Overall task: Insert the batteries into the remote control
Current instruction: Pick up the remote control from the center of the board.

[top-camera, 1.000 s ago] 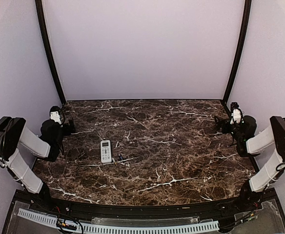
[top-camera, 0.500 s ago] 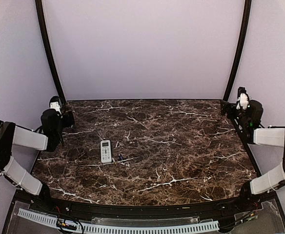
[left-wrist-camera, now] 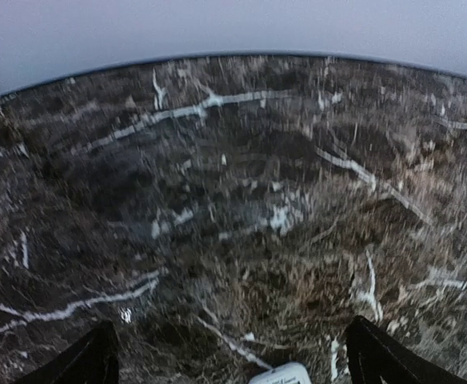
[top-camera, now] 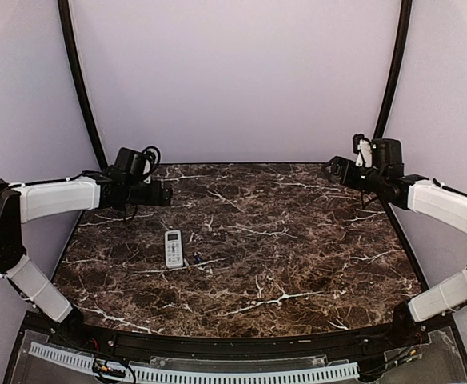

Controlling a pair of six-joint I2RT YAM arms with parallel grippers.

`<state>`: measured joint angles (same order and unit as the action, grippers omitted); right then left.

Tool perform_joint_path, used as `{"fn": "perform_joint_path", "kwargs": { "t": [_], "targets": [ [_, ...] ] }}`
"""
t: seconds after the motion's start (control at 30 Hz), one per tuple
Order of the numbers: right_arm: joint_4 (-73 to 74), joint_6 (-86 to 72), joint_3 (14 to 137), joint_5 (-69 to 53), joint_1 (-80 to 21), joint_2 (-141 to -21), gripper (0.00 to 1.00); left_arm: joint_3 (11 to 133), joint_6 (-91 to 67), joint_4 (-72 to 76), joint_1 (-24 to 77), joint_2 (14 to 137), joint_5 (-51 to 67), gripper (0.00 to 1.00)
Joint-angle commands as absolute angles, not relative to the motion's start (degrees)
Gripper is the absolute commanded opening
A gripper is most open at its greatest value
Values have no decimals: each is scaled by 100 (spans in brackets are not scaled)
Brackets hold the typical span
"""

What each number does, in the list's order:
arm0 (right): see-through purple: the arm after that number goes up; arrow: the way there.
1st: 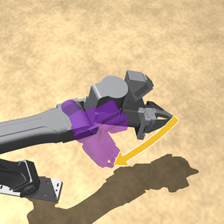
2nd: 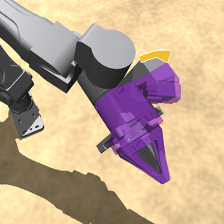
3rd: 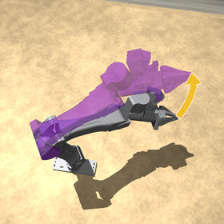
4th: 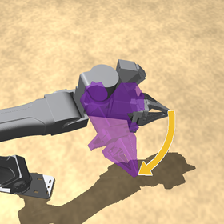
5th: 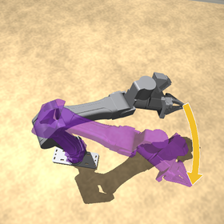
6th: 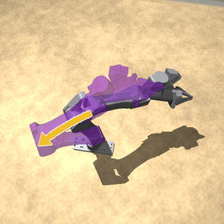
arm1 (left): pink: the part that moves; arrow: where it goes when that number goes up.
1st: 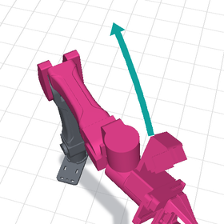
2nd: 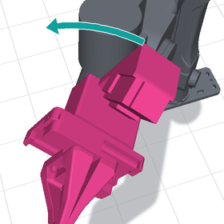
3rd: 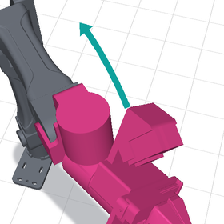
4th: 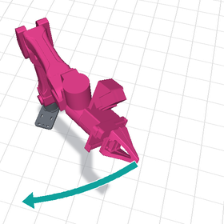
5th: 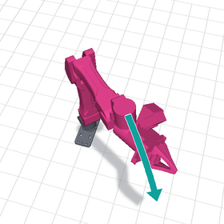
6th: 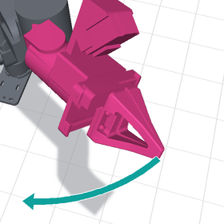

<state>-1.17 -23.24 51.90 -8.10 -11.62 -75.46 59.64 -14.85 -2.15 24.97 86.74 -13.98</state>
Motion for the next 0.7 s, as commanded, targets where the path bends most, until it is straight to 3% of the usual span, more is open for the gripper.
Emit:
{"fn": "perform_joint_path", "kwargs": {
  "t": [0.0,0.17,0.67],
  "targets": [
    [1233,-2575,5646,-25,-1926,-7696,99,6084,-1909,-2156,2690,9355,-497,99],
    [1451,-2698,5788,87,-2574,-7935,99,6632,-2044,-2857,2757,10270,-392,99],
    [1689,-2808,6049,82,-3134,-8622,99,6224,-2382,-2568,2997,10271,-58,97]
  ]
}}
